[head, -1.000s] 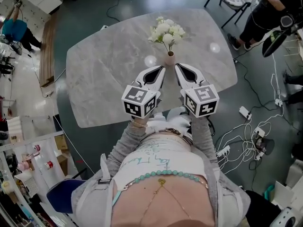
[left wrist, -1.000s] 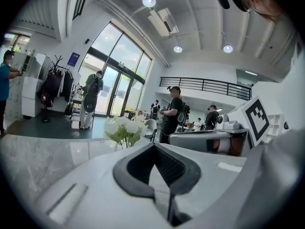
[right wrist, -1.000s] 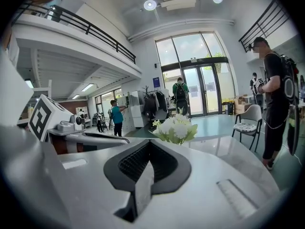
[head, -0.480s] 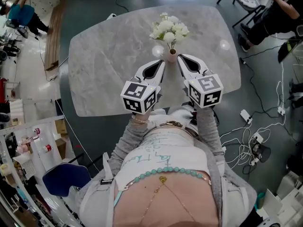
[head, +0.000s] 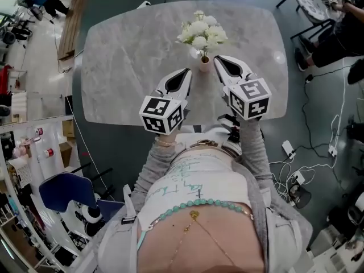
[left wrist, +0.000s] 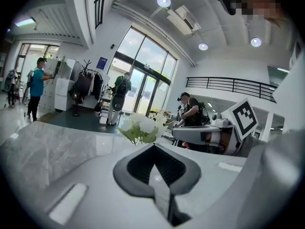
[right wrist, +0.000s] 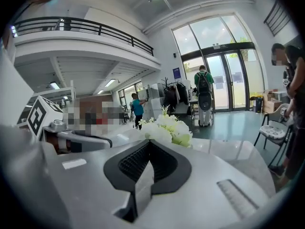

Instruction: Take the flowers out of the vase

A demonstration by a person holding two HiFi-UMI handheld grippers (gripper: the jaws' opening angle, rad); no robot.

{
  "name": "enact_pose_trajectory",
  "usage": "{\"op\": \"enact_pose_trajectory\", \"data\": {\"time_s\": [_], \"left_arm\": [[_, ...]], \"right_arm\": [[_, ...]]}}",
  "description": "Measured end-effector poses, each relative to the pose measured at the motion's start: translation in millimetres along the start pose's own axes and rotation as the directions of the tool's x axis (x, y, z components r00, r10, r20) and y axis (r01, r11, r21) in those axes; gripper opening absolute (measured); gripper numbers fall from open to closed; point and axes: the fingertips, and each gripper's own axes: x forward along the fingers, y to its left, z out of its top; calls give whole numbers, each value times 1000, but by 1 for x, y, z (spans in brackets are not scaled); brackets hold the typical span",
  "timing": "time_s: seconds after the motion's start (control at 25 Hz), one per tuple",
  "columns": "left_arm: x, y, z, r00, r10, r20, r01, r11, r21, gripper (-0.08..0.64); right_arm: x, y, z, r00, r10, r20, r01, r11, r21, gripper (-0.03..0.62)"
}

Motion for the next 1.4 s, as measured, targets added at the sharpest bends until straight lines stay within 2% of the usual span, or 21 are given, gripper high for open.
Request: {"op": "enact_pose_trajectory", "data": {"time_s": [0.48, 0.76, 1.08, 1.4], "left_arm": [[5, -5, -6, 989, 145, 22, -144, 989, -30, 2], [6, 0, -10, 984, 176, 19, -175, 984, -44, 2], [18, 15, -11, 987, 158, 11, -158, 987, -12, 2], [32, 24, -1, 998, 60, -21, -60, 997, 40, 2]], "right_arm": [[13, -19, -15, 991, 130, -44, -131, 991, -26, 28], [17, -22, -25, 987, 145, -67, -147, 989, -21, 28], [24, -29, -29, 993, 98, -66, -97, 995, 9, 28], [26, -35, -28, 997, 15, -81, -14, 1000, 3, 28]]}}
